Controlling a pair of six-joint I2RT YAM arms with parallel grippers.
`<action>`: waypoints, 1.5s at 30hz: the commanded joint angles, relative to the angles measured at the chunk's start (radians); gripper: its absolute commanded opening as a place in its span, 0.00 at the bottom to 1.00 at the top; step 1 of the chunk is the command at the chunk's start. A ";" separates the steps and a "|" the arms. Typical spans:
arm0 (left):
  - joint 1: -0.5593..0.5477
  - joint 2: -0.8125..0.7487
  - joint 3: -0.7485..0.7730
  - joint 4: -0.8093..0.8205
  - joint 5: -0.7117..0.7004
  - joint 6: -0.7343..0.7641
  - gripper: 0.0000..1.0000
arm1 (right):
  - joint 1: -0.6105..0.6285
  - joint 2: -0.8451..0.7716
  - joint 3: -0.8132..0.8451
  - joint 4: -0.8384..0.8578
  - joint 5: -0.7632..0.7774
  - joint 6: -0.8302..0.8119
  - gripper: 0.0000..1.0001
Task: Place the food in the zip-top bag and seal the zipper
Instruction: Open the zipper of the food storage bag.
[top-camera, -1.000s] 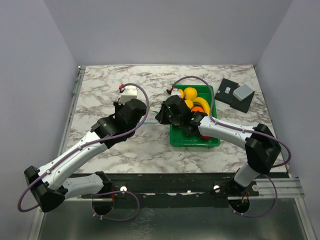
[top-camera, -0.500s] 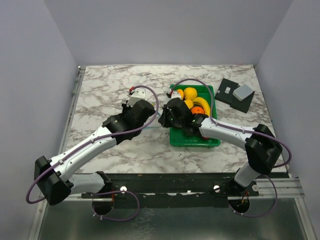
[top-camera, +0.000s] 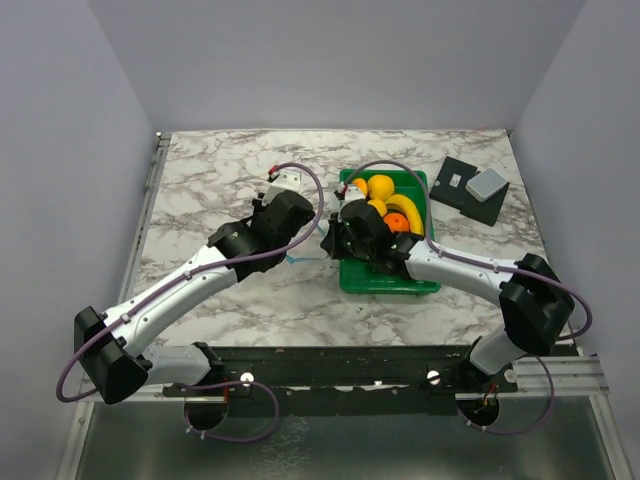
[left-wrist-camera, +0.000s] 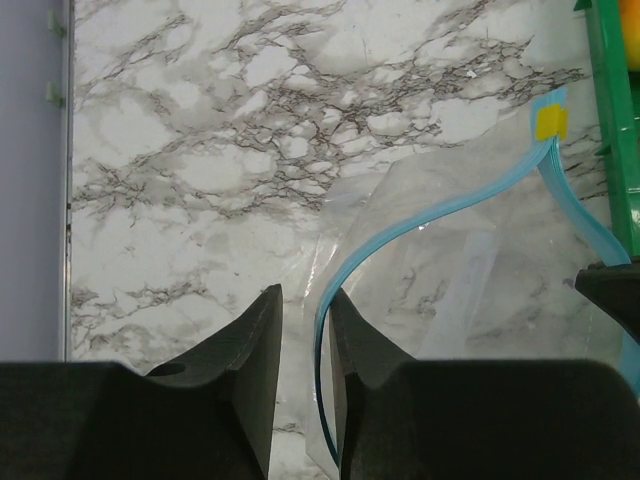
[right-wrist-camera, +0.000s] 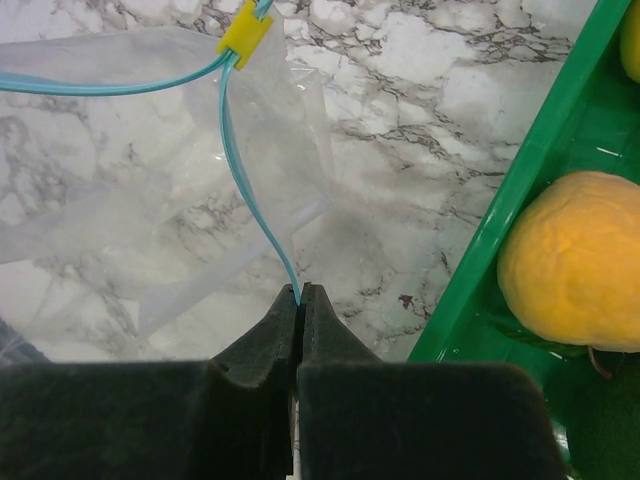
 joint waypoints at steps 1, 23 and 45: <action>0.001 0.019 0.050 -0.038 0.059 0.019 0.27 | 0.004 -0.036 -0.043 0.038 0.001 -0.055 0.01; 0.001 0.168 0.183 -0.147 0.111 0.041 0.27 | 0.054 -0.102 -0.096 0.104 0.064 -0.116 0.01; 0.001 0.204 0.243 -0.263 -0.043 0.044 0.00 | 0.081 -0.097 -0.126 0.098 0.181 -0.084 0.01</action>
